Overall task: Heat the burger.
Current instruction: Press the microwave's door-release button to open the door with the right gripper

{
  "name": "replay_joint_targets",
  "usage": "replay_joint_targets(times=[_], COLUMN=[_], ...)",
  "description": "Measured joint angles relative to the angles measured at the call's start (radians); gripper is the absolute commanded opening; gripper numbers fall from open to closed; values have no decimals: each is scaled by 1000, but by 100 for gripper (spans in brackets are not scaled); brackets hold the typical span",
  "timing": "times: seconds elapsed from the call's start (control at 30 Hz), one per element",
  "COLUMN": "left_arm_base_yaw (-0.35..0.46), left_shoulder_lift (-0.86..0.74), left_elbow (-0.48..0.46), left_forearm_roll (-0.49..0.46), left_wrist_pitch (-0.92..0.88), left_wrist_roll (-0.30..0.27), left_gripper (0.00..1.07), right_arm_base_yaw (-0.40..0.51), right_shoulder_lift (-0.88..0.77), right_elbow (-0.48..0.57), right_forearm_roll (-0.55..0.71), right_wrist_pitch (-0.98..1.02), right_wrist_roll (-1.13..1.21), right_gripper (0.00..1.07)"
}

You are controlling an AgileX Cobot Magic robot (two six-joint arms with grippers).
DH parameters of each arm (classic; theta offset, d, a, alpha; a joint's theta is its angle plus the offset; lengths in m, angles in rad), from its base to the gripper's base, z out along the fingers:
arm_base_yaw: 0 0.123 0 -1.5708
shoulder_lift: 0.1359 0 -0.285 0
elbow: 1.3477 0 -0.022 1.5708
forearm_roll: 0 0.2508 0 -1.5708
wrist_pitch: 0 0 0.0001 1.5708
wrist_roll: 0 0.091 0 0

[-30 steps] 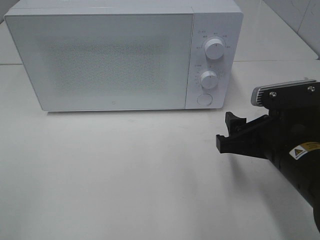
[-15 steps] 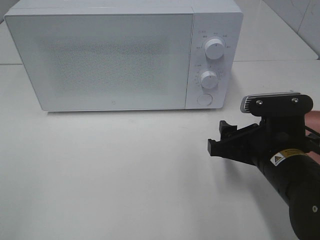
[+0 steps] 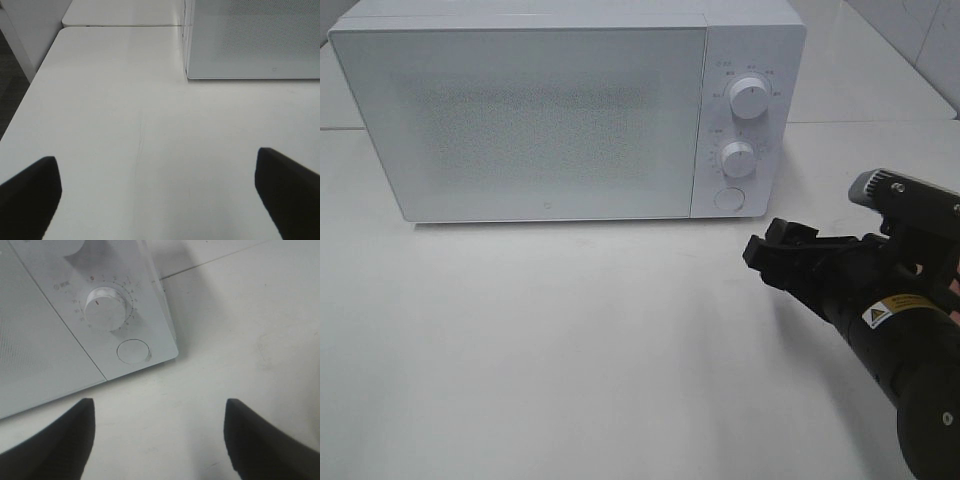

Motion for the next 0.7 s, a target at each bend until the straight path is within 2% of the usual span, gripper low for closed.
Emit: replay_joint_targets(times=[0.23,0.27,0.33,0.4,0.43,0.47,0.7], left_arm_base_yaw=[0,0,0,0,0,0,0], left_shoulder_lift=[0,0,0,0,0,0,0], left_elbow=[0,0,0,0,0,0,0], left_forearm_roll=[0,0,0,0,0,0,0], left_wrist_pitch=[0,0,0,0,0,0,0], left_wrist_roll=[0,0,0,0,0,0,0], left_gripper=[98,98,98,98,98,98,98], right_arm_base_yaw=[0,0,0,0,0,0,0], right_shoulder_lift=[0,0,0,0,0,0,0], right_elbow=[0,0,0,0,0,0,0], right_forearm_roll=[0,0,0,0,0,0,-2], right_wrist_pitch=[-1,-1,-1,-1,-1,-1,1], right_wrist_roll=[325,435,487,623,623,707,971], right_gripper=[52,46,44,35,35,29,18])
